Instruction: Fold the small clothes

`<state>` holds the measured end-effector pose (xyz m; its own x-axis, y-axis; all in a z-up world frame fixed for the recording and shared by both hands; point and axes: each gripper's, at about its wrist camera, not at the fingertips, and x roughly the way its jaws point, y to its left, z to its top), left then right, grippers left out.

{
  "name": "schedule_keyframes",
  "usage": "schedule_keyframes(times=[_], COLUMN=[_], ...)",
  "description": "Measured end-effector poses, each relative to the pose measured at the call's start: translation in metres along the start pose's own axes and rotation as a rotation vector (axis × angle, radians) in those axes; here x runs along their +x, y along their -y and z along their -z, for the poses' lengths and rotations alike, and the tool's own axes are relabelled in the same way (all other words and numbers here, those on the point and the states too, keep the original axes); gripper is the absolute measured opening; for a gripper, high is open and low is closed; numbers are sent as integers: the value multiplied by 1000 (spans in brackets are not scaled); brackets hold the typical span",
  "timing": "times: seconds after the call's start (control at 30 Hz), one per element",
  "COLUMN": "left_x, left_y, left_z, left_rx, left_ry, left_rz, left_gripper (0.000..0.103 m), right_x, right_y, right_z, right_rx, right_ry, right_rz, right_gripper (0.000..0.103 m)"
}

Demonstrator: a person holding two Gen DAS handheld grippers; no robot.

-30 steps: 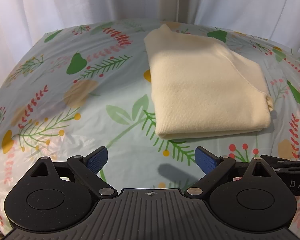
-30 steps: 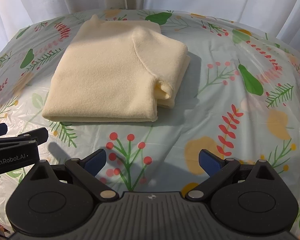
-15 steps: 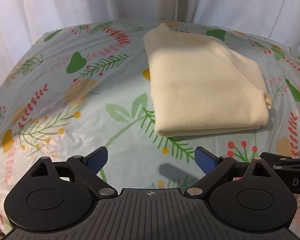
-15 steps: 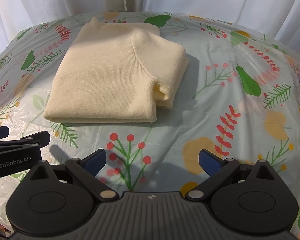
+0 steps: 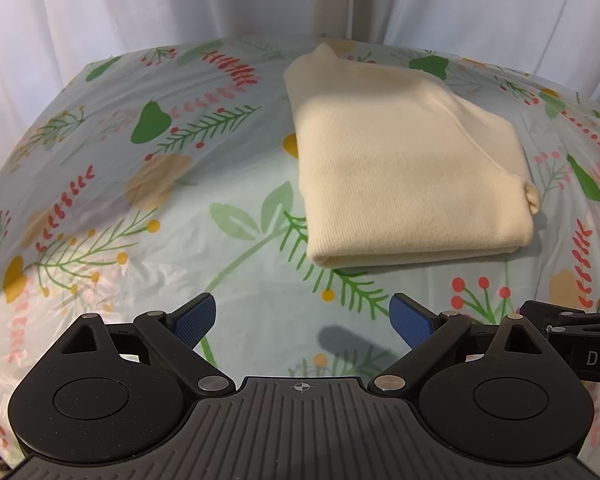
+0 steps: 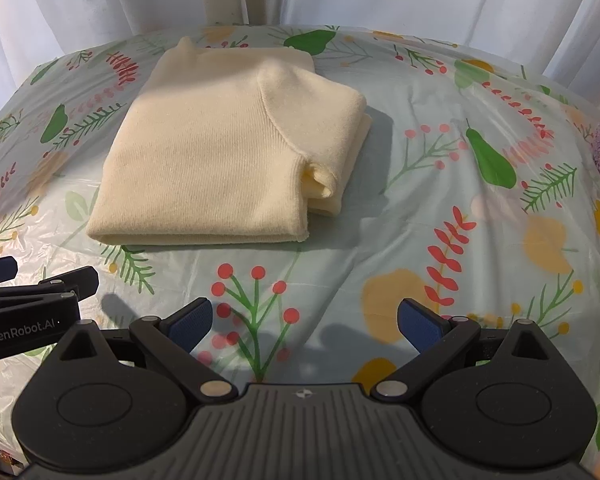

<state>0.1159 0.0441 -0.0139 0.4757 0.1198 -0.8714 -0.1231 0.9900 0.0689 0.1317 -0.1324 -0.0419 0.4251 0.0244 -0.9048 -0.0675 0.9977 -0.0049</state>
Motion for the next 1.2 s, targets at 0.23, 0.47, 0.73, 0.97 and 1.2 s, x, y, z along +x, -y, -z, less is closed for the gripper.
schedule_keyframes(times=[0.23,0.47,0.73,0.97,1.2], left_x=[-1,-1,-1,1,6], left_y=[0,0,2,2,2], left_z=[0,1,1,-1,-3], left_rx=[6,7,12,10,2], left_ry=[0,-6,-6,-8,-19], left_rz=[-4,-6,-7,-6,5], left_gripper=[97,97,97,97,97], right_x=[-1,-1,-1,0,1], right_y=[2,3,3,4,4], right_z=[0,1,0,0,0], right_rx=[10,21,21,23,17], right_ry=[4,4,6,7,5], right_rz=[2,-4,-6,-5,-6], right_gripper=[99,99,99,99,99])
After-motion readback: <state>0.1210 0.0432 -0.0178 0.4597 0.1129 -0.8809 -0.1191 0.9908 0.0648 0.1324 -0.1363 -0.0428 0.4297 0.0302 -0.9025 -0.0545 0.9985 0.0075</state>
